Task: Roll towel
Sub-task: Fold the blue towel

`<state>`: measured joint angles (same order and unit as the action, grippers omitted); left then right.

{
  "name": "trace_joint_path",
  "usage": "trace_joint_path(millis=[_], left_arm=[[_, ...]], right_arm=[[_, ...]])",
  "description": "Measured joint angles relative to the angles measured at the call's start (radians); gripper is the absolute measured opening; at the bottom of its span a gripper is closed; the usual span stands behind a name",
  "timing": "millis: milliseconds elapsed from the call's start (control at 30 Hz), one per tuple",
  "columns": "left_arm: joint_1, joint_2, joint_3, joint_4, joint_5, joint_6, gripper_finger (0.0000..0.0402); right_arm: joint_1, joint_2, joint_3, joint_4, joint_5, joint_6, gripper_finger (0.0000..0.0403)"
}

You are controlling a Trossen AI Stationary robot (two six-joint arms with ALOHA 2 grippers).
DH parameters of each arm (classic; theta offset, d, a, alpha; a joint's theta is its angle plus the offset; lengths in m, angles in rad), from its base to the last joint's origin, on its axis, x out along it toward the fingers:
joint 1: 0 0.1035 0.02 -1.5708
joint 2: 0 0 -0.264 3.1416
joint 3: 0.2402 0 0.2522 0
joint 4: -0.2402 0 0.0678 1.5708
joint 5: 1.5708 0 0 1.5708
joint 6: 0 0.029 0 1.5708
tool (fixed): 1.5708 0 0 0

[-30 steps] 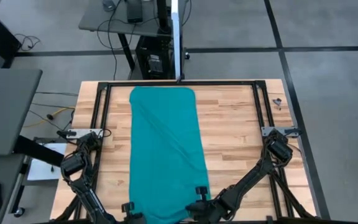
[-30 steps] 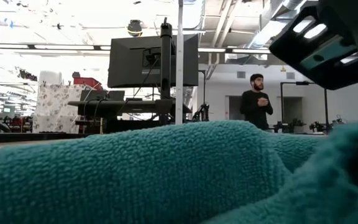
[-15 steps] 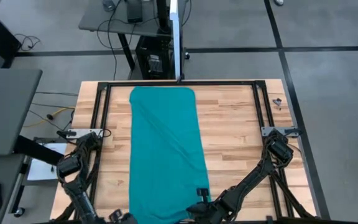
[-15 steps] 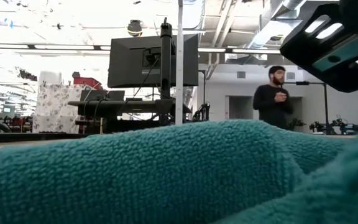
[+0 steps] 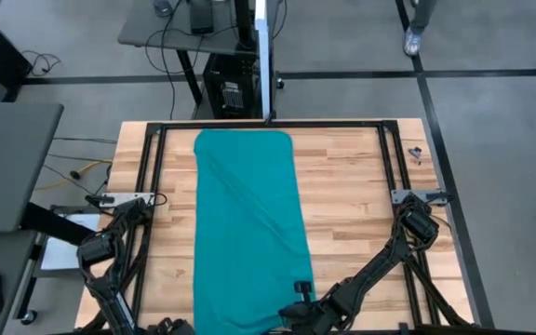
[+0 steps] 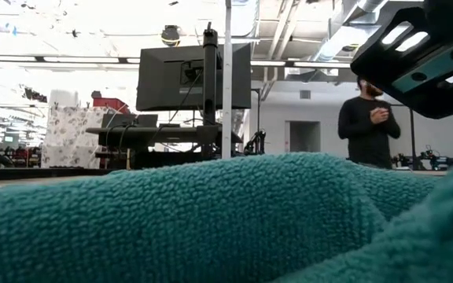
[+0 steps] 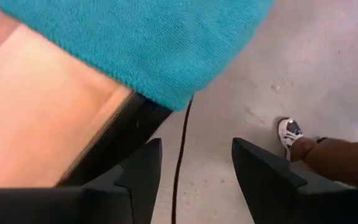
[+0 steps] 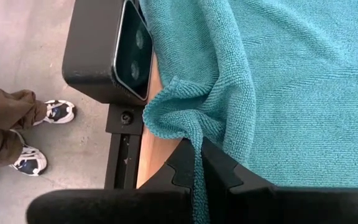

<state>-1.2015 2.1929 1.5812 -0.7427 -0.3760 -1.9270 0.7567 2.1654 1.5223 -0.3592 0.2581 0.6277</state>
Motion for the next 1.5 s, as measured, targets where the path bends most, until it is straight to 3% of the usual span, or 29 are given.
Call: trace_joint_path(millis=[233, 600, 1267, 1367, 1500], left_arm=[[0.021, -0.004, -0.062, 0.074, -0.045, -0.085, 0.0178], [0.064, -0.002, -0.063, 0.090, -0.111, -0.236, 0.0177], [0.129, 0.000, -0.066, 0.170, -0.120, -0.162, 0.0176], [0.133, 0.000, -0.066, 0.169, -0.110, -0.123, 0.0153], [0.128, 0.000, -0.068, 0.150, -0.069, -0.056, 0.0070]], right_arm=[[0.000, -0.001, 0.000, 0.000, 0.000, 0.033, 0.0000], [-0.006, -0.001, 0.000, 0.000, 0.001, 0.038, 0.0000], [-0.009, -0.001, 0.000, -0.001, 0.002, 0.037, 0.0000], [-0.009, -0.001, 0.000, -0.005, 0.002, 0.037, 0.0000], [-0.009, -0.001, 0.000, -0.006, 0.002, 0.035, 0.0000]])
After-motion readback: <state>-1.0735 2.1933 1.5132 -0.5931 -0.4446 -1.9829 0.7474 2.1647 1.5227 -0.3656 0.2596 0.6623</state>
